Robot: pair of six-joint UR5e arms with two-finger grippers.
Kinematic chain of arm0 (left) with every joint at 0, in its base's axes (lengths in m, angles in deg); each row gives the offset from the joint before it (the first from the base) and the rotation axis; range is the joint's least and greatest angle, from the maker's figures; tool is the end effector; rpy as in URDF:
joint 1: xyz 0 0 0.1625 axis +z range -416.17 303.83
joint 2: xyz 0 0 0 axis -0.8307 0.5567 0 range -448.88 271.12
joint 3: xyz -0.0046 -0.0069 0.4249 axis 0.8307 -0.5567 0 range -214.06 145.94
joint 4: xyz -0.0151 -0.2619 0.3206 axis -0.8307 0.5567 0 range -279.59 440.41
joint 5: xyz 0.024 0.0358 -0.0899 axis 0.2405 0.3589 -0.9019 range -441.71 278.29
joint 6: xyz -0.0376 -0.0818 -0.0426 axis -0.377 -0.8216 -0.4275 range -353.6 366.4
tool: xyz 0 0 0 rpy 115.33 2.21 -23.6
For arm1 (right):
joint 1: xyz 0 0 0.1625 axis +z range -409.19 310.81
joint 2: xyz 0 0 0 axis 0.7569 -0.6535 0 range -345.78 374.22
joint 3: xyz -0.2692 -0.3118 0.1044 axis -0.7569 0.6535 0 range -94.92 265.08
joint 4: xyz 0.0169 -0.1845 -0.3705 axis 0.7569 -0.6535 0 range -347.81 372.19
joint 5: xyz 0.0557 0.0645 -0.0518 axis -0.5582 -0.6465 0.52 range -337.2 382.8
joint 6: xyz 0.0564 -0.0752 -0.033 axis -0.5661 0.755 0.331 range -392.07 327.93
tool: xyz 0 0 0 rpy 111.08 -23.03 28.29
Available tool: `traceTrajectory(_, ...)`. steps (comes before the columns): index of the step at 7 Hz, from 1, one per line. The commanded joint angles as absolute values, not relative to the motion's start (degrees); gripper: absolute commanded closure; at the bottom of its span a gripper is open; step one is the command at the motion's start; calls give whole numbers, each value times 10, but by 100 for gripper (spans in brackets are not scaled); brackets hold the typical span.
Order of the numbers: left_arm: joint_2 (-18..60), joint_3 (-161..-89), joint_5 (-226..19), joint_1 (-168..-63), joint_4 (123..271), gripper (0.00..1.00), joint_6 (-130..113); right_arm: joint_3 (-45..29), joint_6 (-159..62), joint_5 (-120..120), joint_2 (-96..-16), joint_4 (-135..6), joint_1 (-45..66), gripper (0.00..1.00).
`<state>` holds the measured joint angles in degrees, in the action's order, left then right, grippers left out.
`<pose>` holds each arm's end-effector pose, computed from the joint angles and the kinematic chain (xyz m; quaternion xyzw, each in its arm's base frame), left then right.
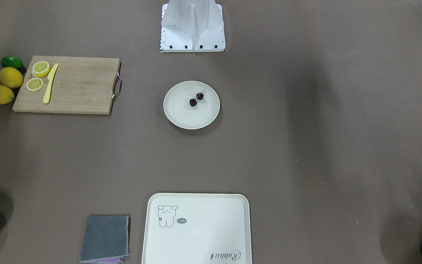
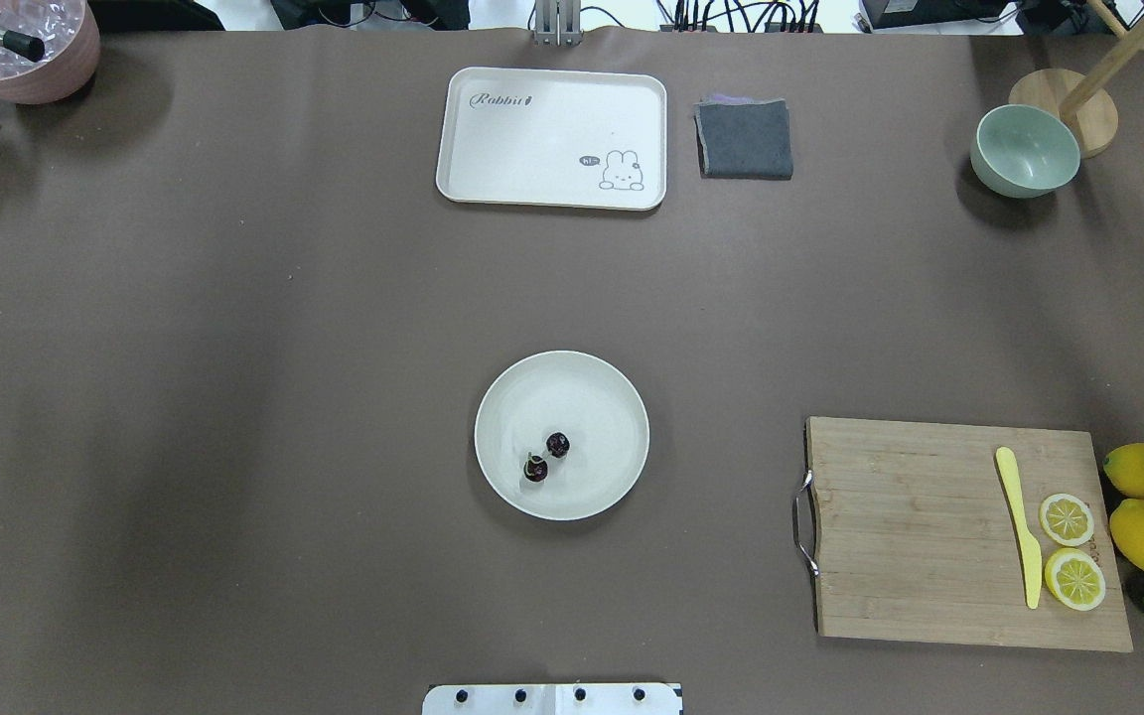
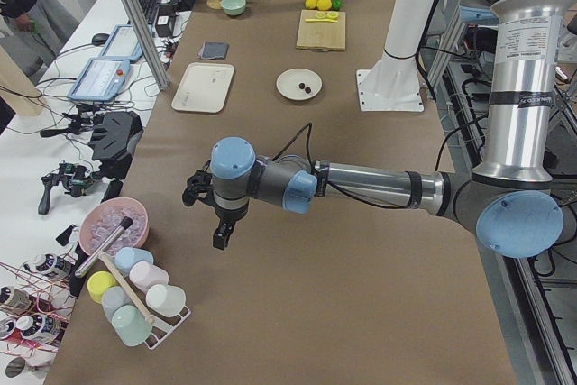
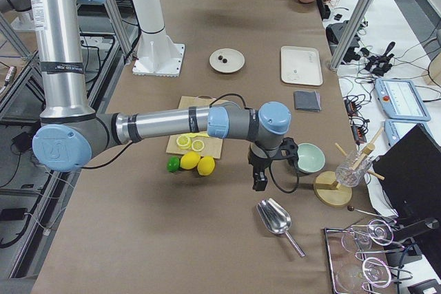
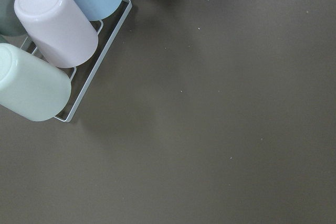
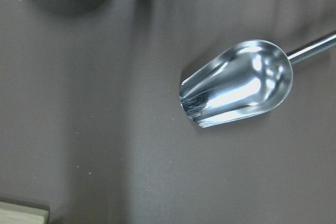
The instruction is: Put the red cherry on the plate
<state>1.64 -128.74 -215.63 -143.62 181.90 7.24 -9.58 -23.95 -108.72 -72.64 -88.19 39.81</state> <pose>-0.0414 -0.5130 0.5921 0.1290 0.3720 0.0814 0.9156 0.0585 -0.5092 0.6125 0.0010 -0.3550 -0.0663 0.9325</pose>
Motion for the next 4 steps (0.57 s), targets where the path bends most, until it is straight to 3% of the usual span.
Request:
traceTrajectory(1,16,-1286,-2154,-1438,1818,2,72,-74,-229,-1091,-753,-849,437,0)
traceTrajectory(4,6,-1286,-2114,-1449,1809,2,75,-80,-238,-1091,-751,-853,444,0)
